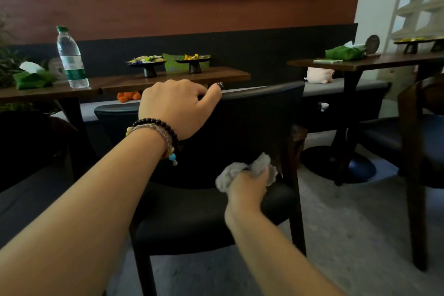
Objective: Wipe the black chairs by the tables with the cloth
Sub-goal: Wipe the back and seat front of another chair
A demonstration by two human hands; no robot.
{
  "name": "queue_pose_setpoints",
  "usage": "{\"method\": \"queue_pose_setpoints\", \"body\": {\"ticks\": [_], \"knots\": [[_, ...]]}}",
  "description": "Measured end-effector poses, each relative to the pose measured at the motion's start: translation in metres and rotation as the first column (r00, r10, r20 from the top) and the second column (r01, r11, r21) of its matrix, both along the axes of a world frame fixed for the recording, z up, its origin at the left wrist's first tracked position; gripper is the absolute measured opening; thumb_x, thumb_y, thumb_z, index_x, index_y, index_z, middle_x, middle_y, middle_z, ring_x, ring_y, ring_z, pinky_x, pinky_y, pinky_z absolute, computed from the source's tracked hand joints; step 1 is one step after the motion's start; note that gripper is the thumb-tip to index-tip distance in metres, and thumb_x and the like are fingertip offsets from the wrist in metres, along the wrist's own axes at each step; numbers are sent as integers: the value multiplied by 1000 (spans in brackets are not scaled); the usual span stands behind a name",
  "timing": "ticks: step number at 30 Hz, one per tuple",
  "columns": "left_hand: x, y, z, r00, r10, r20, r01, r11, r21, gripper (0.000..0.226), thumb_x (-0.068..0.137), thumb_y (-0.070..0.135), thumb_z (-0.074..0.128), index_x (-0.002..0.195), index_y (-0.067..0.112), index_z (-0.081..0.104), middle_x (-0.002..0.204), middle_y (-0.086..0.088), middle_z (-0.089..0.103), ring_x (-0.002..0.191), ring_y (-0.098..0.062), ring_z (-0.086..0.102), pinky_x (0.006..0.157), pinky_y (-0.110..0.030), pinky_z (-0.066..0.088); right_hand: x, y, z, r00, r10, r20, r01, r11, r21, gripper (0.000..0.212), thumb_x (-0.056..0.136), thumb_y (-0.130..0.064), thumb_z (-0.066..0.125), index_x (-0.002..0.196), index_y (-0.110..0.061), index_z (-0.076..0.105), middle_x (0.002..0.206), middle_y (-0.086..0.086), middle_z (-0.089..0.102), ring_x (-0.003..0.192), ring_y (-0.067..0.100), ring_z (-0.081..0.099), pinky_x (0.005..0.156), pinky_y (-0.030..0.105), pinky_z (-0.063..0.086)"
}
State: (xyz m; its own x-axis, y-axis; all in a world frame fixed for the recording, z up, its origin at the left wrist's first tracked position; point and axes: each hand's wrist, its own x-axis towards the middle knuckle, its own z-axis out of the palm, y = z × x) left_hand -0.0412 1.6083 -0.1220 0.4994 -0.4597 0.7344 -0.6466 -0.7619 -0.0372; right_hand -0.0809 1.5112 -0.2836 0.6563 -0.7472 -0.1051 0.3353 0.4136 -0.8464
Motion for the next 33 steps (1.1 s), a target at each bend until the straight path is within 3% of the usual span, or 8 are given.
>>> {"method": "queue_pose_setpoints", "body": {"ticks": [3, 6, 10, 13, 18, 24, 29, 33], "knots": [[0, 2, 0, 1000, -26, -6, 26, 1000, -9, 63, 88, 68, 13, 56, 32, 53, 43, 7, 47, 44, -12, 47, 47, -23, 24, -27, -1, -3, 989, 31, 142, -11, 990, -139, 20, 99, -31, 49, 117, -24, 55, 98, 6, 62, 81, 22, 63, 71, 37, 54], [3, 2, -1, 1000, -9, 28, 9, 1000, 1, 66, 88, 69, 12, 62, 31, 59, 43, 7, 47, 42, -9, 45, 46, -21, 22, -32, -40, 30, 926, -296, 235, 359, 884, -301, 50, 97, -10, 48, 142, -32, 44, 137, 0, 52, 123, 10, 53, 104, 29, 44], [2, 1, -1, 1000, 0, 23, 0, 1000, -11, 65, 87, 69, 10, 60, 32, 56, 40, 8, 45, 40, -9, 44, 46, -21, 23, -20, -18, 56, 886, -385, 260, 459, 640, -616, 67, 93, 2, 49, 151, -24, 29, 155, 6, 20, 137, 0, 25, 98, -2, 26], [2, 4, -1, 999, -5, 32, 6, 1000, -16, 64, 90, 68, 14, 59, 31, 57, 39, 8, 43, 39, -7, 43, 45, -20, 22, -24, 6, 33, 894, -313, 321, 447, 563, -695, 68, 92, 4, 49, 151, -23, 29, 157, 6, 16, 140, -10, 15, 106, 3, 23], [10, 3, -5, 997, -70, 31, 72, 994, -78, 64, 98, 54, 25, 46, 19, 42, 37, 8, 36, 36, -9, 37, 46, -22, 19, -38, -38, 72, 784, -293, 547, 621, 360, -696, 49, 86, 6, 51, 134, -5, 52, 141, 14, 41, 135, 17, 40, 110, 27, 38], [4, 6, -7, 998, -12, 65, 21, 991, -134, 62, 98, 48, 22, 55, 19, 55, 44, 6, 45, 41, -10, 40, 45, -25, 20, -28, -31, 113, 863, -293, 412, 458, 107, -883, 34, 87, -23, 50, 114, -10, 67, 124, 13, 55, 117, 29, 53, 94, 50, 47], [-13, 28, -38, 985, -147, 93, 170, 925, -340, 44, 96, 36, 28, 100, 20, 69, 95, 3, 67, 94, -15, 58, 92, -30, 36, -39, -31, 100, 851, -207, 483, 524, 267, -809, 30, 88, -5, 53, 116, -1, 64, 128, 19, 50, 121, 27, 51, 100, 44, 46], [-26, 60, -92, 955, -296, 25, 272, 837, -475, 50, 95, 28, 39, 145, 22, 39, 154, 3, 31, 146, -11, 20, 118, -33, 19, -67, 11, 10, 849, 164, 502, 515, -49, -856, 21, 98, -17, 47, 113, -10, 60, 135, 17, 44, 131, 28, 46, 107, 40, 40]]}}
